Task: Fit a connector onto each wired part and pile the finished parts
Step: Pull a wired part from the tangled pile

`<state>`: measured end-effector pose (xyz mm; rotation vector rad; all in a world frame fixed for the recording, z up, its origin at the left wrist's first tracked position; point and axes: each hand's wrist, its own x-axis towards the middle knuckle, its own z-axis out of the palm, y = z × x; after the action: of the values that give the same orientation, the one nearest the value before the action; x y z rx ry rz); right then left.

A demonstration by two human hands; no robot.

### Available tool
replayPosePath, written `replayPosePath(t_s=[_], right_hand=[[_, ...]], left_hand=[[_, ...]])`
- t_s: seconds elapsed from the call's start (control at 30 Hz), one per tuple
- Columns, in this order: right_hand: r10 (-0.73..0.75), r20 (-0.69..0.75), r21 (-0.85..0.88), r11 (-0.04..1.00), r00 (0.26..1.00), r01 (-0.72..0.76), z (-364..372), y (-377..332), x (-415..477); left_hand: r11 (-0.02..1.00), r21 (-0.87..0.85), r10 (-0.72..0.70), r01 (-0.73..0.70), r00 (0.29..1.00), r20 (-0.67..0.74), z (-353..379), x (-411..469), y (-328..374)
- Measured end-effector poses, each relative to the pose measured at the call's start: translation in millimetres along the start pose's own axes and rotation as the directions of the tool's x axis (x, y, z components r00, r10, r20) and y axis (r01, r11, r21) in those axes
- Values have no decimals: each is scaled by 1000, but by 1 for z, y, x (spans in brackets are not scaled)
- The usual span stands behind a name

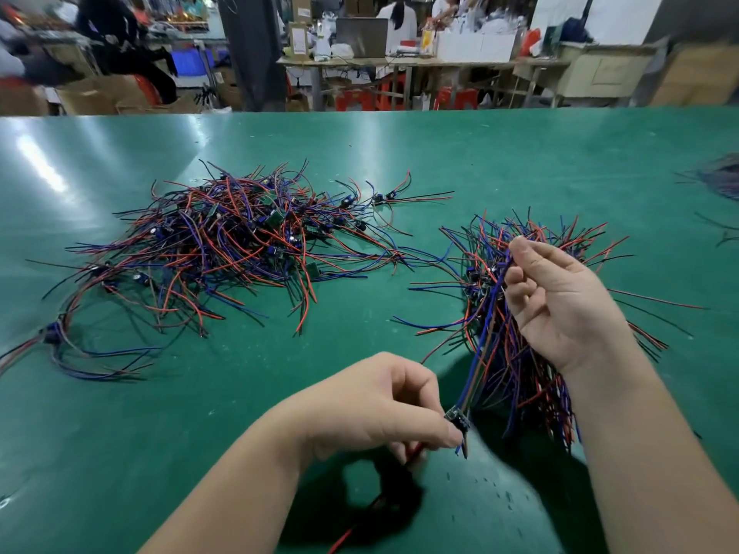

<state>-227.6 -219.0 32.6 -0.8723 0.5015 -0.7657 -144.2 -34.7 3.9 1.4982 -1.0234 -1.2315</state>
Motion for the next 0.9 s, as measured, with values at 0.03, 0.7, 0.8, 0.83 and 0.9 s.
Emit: replayPosePath(t_s=[0.03, 0.7, 0.8, 0.83, 0.9], right_hand=[[-7, -9, 14, 1000, 1000, 7, -1, 1, 2], [59, 519, -165, 986, 853, 33, 26, 42, -26], [105, 409, -127, 990, 906, -57, 28, 39, -24], [125, 387, -115, 990, 913, -86, 28, 37, -23], [155, 362, -96, 987, 919, -129, 27, 32, -22]], left_hand=[[1000, -1, 16, -16, 1000, -1, 0, 0, 0], [739, -511, 159, -438, 851, -500, -8, 6, 8], [815, -319, 285, -484, 813, -508, -6, 7, 5], [838, -270, 306, -475, 817, -489, -6, 6, 4], [862, -242, 297, -445, 831, -470, -8, 5, 5]])
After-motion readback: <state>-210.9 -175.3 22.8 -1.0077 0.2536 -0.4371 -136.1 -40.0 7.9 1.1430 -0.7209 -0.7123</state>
